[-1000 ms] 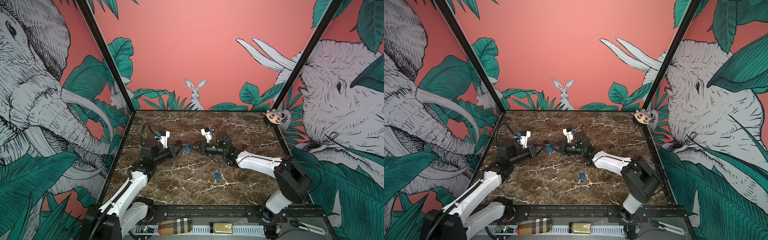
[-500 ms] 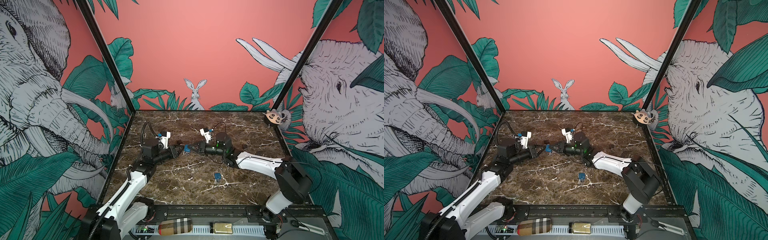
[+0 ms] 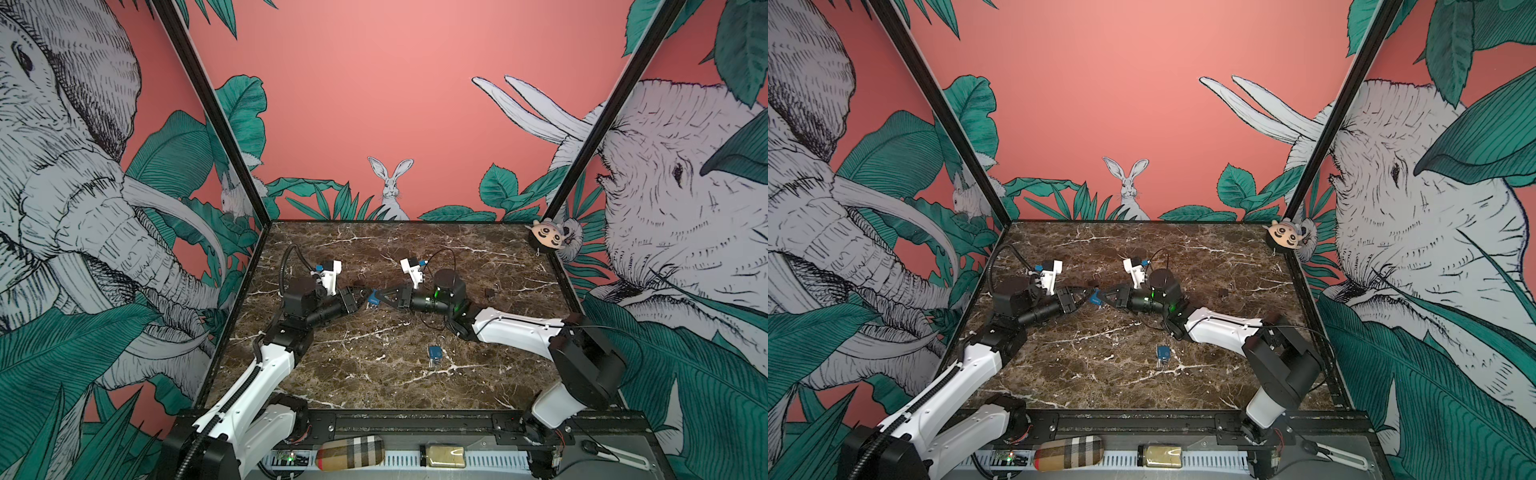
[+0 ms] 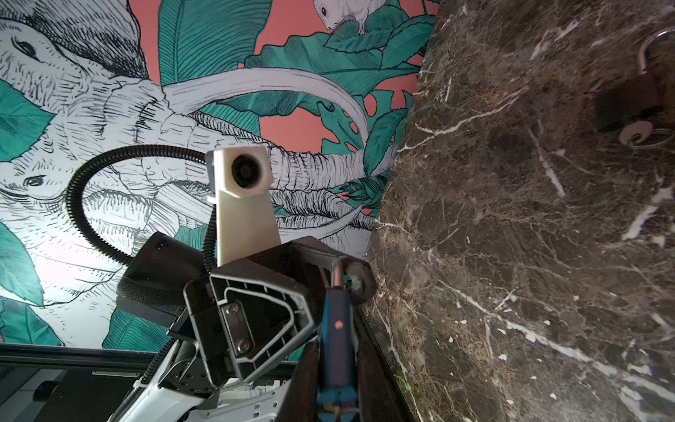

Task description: Lock with the key

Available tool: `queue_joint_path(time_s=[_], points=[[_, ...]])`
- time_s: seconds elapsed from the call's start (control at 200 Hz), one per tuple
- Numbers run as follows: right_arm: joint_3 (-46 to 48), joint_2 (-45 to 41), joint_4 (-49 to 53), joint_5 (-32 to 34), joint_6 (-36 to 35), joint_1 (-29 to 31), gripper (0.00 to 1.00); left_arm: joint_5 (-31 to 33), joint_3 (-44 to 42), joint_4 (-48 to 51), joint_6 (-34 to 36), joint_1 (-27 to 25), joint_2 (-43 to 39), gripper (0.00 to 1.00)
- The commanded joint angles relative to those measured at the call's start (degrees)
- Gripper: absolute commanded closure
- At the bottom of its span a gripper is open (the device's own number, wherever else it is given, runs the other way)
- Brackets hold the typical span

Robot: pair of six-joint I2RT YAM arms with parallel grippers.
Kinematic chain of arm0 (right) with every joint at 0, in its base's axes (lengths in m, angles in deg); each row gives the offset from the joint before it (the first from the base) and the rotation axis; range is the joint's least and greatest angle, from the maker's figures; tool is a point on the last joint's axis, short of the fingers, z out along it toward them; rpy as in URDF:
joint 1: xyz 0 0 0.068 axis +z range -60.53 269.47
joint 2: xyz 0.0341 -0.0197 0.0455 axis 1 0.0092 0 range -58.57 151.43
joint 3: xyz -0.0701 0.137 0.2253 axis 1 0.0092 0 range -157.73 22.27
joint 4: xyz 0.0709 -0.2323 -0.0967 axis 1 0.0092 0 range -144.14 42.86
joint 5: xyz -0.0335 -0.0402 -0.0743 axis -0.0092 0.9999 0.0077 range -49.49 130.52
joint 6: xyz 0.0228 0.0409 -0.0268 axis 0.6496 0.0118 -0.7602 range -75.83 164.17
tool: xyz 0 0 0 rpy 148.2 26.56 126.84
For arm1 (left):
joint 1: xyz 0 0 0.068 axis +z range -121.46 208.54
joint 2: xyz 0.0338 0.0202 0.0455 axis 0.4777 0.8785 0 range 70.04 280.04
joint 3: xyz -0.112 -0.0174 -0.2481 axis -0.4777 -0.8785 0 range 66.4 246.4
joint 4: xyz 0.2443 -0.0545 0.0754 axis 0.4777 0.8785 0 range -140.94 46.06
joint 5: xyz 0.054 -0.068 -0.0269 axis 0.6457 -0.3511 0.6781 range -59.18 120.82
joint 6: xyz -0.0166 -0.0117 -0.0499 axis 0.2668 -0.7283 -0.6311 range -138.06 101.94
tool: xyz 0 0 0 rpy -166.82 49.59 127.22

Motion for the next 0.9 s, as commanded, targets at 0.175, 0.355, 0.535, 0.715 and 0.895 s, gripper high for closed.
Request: queue_joint_path(time_s=[0.175,0.355,0.535,0.715,0.895], points=[[0.2,-1.8,-5.8,1.1,0.6,0.7,1.00,-6.3,-2.0,-8.3,-3.7,-1.4,-0.8,0.73],[1.2,-2.2,-7.0,1.3,1.2,0.2,1.00,-4.3,-2.0,-7.6,-3.8,-1.4,-1.6,0.81],[1.4,-3.3,-5.3,1.6,0.1,0.2,1.00,-4.5,-1.6,-8.3,-4.0,-1.4,-0.1,0.87],[1.4,-4.2,-3.9,2.1,-1.0,0.1,1.00,-4.5,-0.7,-7.6,-3.9,-1.4,2.2,0.93],[1.7,-4.4,-4.2,2.7,-1.2,0.1,1.00,-6.2,0.4,-7.6,-4.2,-1.4,4.3,0.93]])
